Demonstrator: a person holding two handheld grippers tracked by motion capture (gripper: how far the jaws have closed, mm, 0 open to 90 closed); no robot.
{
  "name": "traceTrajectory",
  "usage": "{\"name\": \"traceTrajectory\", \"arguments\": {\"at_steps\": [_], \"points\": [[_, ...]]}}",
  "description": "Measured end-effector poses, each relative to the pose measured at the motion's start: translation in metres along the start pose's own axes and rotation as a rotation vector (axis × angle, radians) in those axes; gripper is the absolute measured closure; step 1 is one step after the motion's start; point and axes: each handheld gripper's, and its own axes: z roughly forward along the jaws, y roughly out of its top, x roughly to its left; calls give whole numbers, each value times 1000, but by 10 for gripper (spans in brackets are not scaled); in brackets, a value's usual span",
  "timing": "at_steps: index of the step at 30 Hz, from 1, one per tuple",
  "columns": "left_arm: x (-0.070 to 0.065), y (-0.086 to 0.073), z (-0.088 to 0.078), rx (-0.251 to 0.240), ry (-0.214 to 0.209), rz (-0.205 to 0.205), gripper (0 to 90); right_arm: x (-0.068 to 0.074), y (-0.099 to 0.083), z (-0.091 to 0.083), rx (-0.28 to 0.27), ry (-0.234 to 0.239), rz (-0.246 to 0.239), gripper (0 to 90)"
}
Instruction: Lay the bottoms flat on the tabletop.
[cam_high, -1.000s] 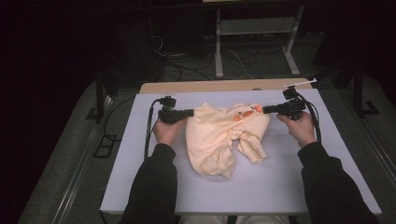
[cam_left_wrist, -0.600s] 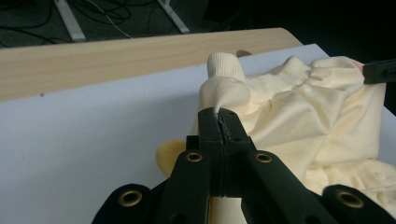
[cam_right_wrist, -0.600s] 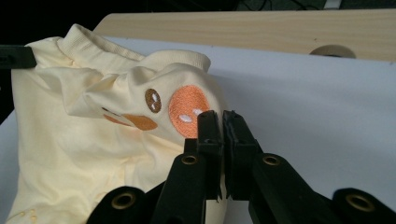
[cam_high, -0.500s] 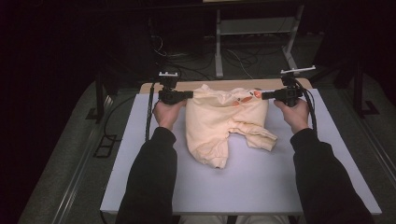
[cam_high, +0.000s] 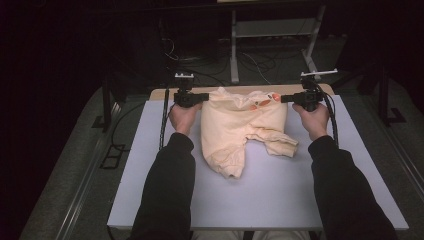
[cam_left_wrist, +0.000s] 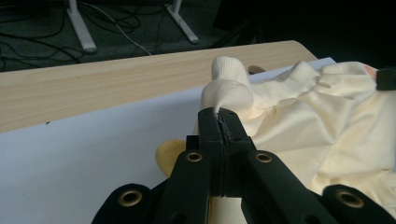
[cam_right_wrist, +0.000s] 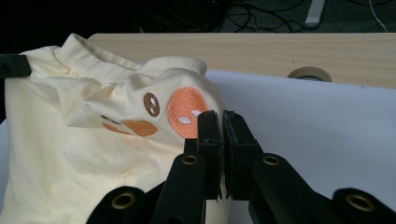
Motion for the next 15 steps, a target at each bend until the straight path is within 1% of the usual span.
{"name": "traceTrajectory", "arguments": {"at_steps": [1,3,6,7,8,9,10,11,12,13,14,15], "points": [[0,1,0,0,4,6,881,0,1,1,2,-6,0,853],[1,3,2,-1,9,4,881,1,3,3,2,-21,-9,853],[1,1,8,1,12,10,881,1,4,5,-4,-32,-6,853],[0,-2,9,2,19,18,881,0,3,7,-3,-25,-1,852],[-1,-5,12,-10,23,27,881,-1,2,9,9,-15,-10,848],[0,-11,16,-1,32,31,881,-2,0,11,16,-16,-20,843],[0,-15,19,6,28,21,877,-7,-4,14,35,-27,-11,838],[1,-22,24,16,9,4,873,-10,-6,16,40,-28,0,835],[0,-26,26,19,-1,7,859,-15,-10,16,32,-8,21,822],[-1,-31,28,20,-6,12,822,-17,-13,15,25,7,26,796],[-1,-35,30,24,-14,10,767,-19,-15,15,31,12,23,772],[0,-38,31,34,-17,5,723,-20,-17,14,39,2,12,750]]}}
